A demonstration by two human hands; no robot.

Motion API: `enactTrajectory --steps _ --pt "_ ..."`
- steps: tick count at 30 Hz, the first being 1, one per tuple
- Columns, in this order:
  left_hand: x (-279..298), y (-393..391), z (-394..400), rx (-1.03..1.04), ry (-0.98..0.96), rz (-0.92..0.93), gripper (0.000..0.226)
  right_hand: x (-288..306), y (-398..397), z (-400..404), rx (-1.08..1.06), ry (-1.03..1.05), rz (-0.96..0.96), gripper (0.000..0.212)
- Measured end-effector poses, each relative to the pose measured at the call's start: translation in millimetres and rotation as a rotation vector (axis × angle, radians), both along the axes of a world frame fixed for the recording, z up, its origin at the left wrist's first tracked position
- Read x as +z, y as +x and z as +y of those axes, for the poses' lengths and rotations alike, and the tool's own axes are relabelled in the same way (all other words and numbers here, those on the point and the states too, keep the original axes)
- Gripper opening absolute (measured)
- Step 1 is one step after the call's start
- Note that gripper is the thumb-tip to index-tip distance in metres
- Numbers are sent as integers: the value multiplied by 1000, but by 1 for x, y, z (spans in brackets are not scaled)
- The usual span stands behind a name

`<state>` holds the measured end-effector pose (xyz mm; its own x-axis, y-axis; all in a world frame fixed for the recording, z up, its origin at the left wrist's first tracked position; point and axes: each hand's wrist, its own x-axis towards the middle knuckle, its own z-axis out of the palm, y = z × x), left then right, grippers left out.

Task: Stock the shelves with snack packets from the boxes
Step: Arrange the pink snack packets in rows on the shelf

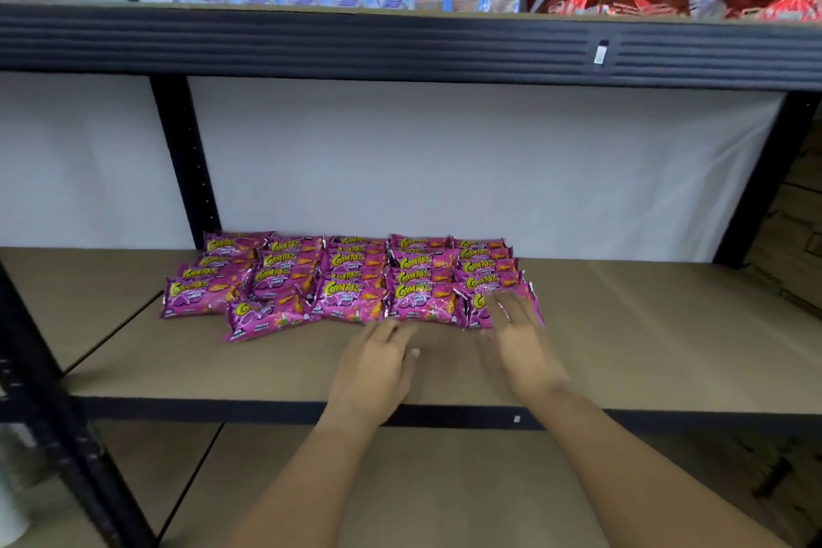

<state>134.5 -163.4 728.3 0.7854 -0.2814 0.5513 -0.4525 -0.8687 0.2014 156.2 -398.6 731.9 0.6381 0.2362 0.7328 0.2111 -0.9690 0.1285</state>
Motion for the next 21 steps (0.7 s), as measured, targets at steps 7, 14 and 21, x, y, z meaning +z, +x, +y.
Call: enactTrajectory --steps 7,14,21 --pt "-25 -49 45 -37 -48 -80 21 -28 -79 75 141 259 113 11" --pt "-142 -92 91 -46 -5 -1 17 -134 -126 139 220 318 261 18" --pt "-340 -116 133 27 14 345 24 -319 -145 170 109 195 557 26"
